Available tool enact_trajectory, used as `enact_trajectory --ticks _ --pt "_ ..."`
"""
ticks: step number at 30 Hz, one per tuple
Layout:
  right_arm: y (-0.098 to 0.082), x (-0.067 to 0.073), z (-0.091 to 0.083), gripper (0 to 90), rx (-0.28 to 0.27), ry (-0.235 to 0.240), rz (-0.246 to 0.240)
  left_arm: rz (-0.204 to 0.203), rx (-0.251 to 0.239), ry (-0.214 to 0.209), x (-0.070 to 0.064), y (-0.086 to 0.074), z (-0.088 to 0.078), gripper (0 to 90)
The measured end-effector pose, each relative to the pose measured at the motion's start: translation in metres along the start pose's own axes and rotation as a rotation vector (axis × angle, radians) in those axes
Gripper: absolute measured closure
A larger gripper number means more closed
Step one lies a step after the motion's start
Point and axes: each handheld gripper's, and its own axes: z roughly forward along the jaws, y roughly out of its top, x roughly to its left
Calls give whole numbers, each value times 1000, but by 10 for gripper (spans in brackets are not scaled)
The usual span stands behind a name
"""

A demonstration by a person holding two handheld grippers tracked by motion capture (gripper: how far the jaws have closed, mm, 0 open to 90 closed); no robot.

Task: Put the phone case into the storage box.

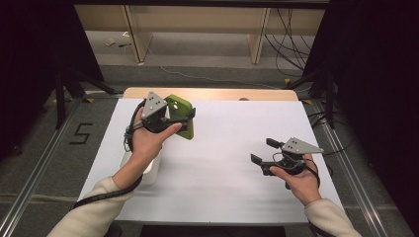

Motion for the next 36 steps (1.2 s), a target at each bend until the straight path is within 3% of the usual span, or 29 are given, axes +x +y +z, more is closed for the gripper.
enact_trajectory --ticks 36 --pt "-1 1 1 157 1 1 1 -18 -12 71 18 7 -7 157"
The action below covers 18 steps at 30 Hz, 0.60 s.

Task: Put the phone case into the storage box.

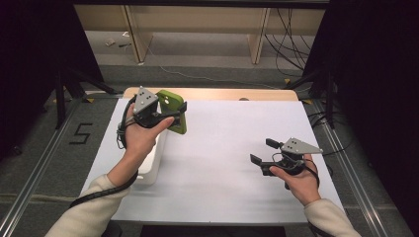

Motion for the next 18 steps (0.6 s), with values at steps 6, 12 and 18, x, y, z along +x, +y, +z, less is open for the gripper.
enact_trajectory --ticks 6,12,18 --pt "0 0 0 158 0 -1 -1 -5 -3 11 3 1 -1 157" --pt "0 0 0 157 0 -2 -1 -10 -4 20 7 1 -1 157" --pt "0 0 0 158 -1 -1 -2 -14 -4 32 11 2 -2 157"
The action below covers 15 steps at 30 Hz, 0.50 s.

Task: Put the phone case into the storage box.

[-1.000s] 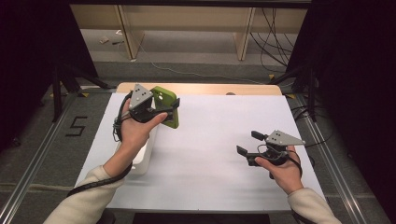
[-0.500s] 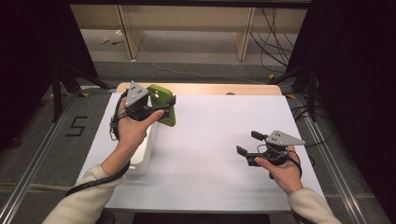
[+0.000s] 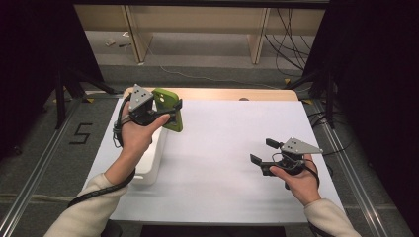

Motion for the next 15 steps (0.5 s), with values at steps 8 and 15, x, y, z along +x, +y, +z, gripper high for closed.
enact_trajectory --ticks 8,15 --pt "0 0 0 158 4 0 1 -7 -2 14 4 1 -2 157" --pt "0 0 0 157 6 1 1 -11 -3 30 9 2 -3 157"
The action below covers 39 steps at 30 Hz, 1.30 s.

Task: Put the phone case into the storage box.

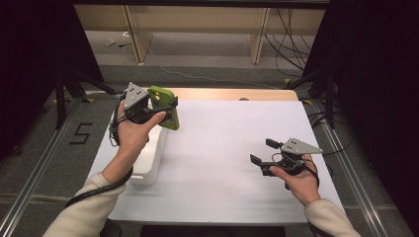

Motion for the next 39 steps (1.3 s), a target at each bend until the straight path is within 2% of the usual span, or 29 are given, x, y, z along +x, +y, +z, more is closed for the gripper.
enact_trajectory --ticks 39 --pt "0 0 0 158 1 1 2 6 3 49 13 0 -2 157"
